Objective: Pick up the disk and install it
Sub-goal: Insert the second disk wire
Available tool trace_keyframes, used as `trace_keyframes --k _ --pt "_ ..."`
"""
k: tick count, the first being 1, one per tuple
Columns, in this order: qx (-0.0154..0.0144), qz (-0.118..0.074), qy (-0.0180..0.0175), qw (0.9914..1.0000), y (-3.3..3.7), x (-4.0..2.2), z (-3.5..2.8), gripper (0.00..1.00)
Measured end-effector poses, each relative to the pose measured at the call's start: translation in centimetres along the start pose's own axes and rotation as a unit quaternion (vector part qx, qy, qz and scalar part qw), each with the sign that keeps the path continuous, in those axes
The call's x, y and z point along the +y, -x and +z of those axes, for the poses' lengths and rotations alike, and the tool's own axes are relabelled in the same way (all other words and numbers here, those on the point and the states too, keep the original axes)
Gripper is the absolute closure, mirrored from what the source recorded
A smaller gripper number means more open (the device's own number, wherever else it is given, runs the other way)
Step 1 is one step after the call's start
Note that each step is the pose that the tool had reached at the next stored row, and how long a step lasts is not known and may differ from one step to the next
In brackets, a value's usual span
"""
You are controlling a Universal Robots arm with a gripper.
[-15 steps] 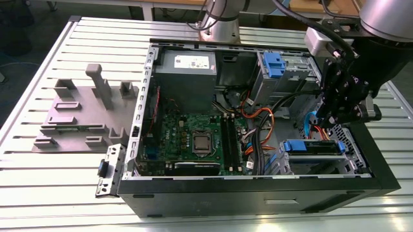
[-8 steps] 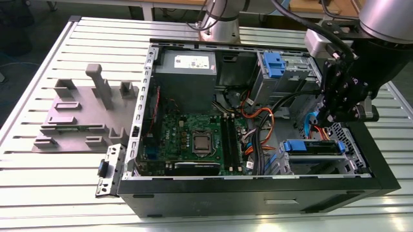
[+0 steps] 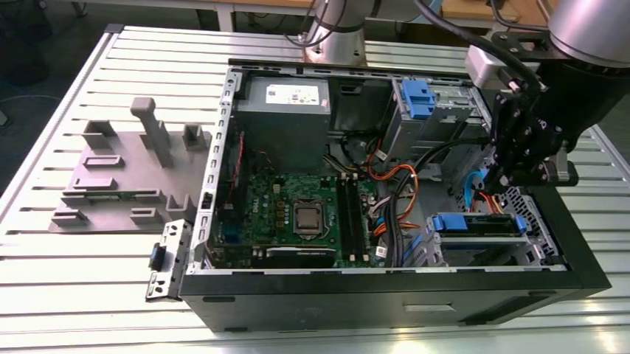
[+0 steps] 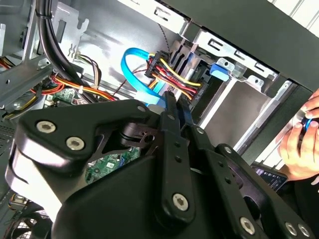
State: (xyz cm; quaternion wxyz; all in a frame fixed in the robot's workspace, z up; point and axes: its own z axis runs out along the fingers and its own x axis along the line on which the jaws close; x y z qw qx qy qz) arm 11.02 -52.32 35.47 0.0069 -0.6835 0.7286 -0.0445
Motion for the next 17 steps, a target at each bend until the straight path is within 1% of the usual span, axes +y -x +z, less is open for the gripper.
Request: trace_keyframes --k 1,2,4,5,6,9,10,11,17 --pt "-0.0011 0.000 0.0001 1.00000 -0.12 -0.01 0.02 0.84" --pt "-0.0028 0.000 0.0001 1.00000 -0.27 0.01 0.05 0.84" --pt "-0.0079 0.000 0.0001 0.99997 -0.57 0.05 0.15 0.84" --pt "-0.0113 0.000 0.0001 0.99994 -0.67 0.07 0.20 0.84" --pt "-0.0157 0.000 0.0001 0.99988 -0.75 0.10 0.24 0.84" --pt "-0.0335 0.001 0.0001 0.99944 -0.95 0.17 0.30 0.84" --pt "-0.0376 0.002 -0.0001 0.99929 -1.05 0.19 0.32 0.84" --pt "-0.0387 0.002 -0.0002 0.99925 -1.11 0.19 0.32 0.84" --pt "-0.0387 0.002 -0.0002 0.99925 -1.12 0.20 0.32 0.84"
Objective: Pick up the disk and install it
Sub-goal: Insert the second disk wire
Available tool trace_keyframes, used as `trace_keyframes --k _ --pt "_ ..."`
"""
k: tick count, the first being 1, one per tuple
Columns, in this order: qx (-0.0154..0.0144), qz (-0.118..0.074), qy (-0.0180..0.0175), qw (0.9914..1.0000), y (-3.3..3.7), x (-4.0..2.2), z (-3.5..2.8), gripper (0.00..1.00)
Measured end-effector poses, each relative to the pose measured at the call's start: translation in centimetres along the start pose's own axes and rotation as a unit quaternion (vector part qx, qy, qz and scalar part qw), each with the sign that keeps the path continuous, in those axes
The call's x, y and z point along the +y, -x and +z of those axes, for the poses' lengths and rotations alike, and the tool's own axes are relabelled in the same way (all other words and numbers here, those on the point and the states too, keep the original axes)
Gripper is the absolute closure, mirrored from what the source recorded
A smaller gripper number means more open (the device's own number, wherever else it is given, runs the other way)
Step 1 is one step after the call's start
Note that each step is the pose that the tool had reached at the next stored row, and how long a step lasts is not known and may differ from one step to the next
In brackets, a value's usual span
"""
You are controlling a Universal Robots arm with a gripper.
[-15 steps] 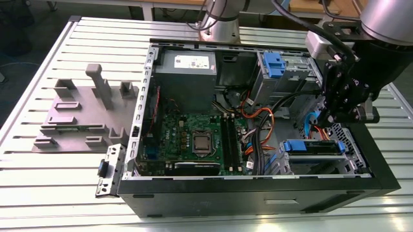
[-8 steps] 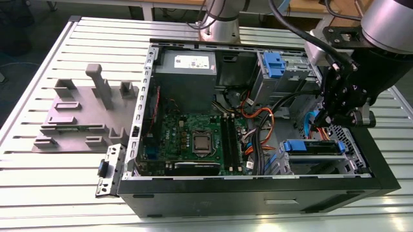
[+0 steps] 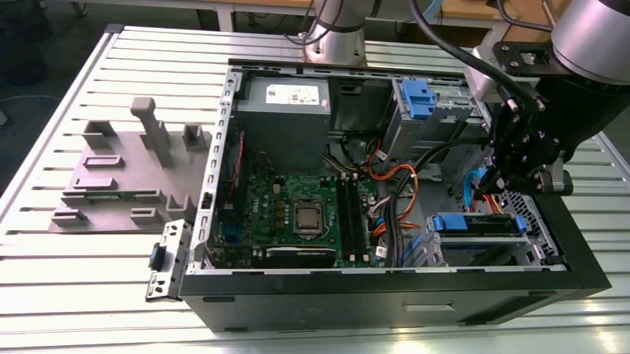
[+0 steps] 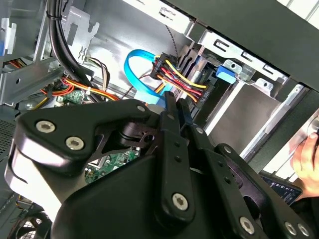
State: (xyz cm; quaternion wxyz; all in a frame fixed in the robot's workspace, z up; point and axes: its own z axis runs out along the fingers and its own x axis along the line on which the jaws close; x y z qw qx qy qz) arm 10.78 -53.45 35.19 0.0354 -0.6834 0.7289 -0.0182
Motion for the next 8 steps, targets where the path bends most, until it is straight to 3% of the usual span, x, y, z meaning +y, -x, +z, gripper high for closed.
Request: trace_keyframes --k 8 --pt "0.0000 0.000 -0.0001 1.00000 -0.16 0.00 0.01 0.84"
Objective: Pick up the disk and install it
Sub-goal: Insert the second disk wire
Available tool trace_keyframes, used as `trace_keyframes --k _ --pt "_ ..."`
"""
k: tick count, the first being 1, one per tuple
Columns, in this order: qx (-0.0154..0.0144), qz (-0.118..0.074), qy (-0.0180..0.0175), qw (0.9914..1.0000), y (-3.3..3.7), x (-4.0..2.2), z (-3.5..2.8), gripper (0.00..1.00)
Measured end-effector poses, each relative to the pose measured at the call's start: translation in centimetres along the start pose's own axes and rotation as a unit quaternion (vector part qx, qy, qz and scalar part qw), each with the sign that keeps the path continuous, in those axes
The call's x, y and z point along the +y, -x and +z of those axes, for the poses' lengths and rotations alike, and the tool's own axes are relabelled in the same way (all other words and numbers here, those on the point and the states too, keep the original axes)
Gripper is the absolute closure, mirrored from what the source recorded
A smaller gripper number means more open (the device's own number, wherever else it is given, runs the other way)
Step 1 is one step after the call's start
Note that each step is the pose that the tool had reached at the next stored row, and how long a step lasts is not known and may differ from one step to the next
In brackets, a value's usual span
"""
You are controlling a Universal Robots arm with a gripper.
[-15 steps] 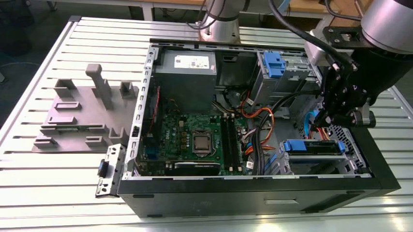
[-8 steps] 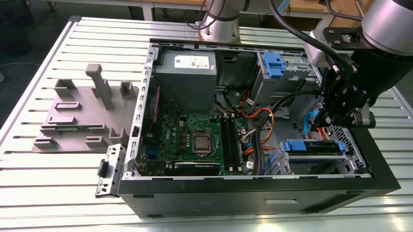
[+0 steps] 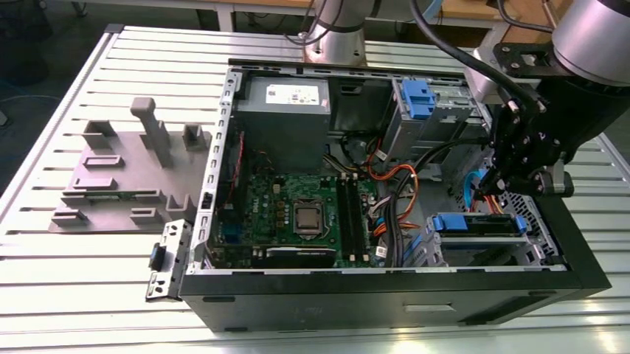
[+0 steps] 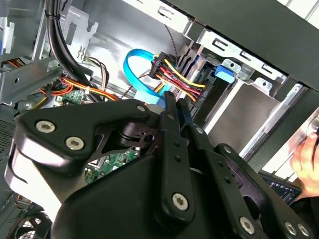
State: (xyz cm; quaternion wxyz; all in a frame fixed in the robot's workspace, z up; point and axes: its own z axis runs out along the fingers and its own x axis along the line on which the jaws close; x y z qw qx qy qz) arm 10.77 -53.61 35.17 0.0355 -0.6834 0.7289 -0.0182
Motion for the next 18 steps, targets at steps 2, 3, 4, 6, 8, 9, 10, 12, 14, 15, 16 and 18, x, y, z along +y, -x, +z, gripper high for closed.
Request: trace_keyframes --k 2,3,4,6,8,9,10,12,14,15,16,18 --pt "0.0000 0.000 -0.0002 1.00000 -0.24 -0.01 0.01 0.84" --pt "0.0000 0.000 -0.0005 1.00000 -0.41 -0.02 0.02 0.84" --pt "0.0000 0.000 -0.0007 1.00000 -0.58 -0.02 0.03 0.84" --pt "-0.0002 0.000 -0.0014 1.00000 -0.90 -0.04 0.05 0.84" --pt "-0.0001 -0.001 -0.0019 1.00000 -1.04 -0.04 0.04 0.84" --pt "-0.0002 -0.001 -0.0019 1.00000 -1.04 -0.03 0.04 0.84" --pt "-0.0002 -0.001 -0.0020 1.00000 -1.04 -0.03 0.04 0.84" --pt "-0.0002 -0.001 -0.0020 1.00000 -1.04 -0.03 0.05 0.84" --pt "-0.0002 -0.001 -0.0020 1.00000 -1.04 -0.03 0.05 0.84" --pt "-0.0002 -0.001 -0.0020 1.00000 -1.04 -0.03 0.05 0.84" --pt "-0.0002 -0.001 -0.0020 1.00000 -1.04 -0.03 0.04 0.84" --pt "-0.0002 -0.001 -0.0020 1.00000 -1.07 -0.03 0.05 0.84"
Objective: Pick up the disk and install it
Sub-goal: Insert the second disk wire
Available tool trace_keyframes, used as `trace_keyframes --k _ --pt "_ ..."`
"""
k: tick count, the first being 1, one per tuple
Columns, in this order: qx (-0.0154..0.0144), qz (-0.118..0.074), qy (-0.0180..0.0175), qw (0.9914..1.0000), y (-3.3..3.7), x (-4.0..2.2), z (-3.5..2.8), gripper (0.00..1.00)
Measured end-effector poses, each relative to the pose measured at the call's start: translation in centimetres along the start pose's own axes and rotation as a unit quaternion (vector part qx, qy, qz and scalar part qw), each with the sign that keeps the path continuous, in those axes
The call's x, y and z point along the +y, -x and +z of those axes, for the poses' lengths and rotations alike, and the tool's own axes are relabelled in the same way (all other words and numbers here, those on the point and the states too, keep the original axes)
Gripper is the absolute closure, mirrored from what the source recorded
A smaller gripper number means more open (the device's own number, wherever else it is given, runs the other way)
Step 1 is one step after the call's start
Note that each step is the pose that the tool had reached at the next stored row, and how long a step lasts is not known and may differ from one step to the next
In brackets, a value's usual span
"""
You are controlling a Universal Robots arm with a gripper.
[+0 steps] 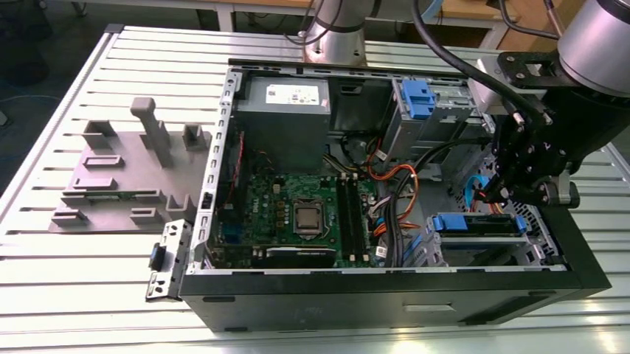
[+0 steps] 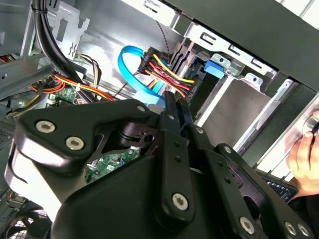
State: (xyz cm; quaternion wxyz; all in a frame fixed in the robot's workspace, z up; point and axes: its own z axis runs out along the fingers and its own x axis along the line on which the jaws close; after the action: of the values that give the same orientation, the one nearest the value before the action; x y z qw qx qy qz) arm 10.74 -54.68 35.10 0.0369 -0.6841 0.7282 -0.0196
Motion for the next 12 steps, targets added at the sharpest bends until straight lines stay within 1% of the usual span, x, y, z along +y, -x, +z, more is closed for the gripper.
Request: trace_keyframes --k 4,8,10,12 --pt "-0.0001 0.000 -0.0009 1.00000 -0.33 0.01 0.04 0.84" --pt "-0.0004 -0.001 -0.0037 0.99999 -0.80 0.09 0.12 0.84" --pt "-0.0008 -0.001 -0.0052 0.99999 -0.98 0.26 0.25 0.84" --pt "-0.0017 -0.001 -0.0058 0.99998 -1.02 0.57 0.27 0.84"
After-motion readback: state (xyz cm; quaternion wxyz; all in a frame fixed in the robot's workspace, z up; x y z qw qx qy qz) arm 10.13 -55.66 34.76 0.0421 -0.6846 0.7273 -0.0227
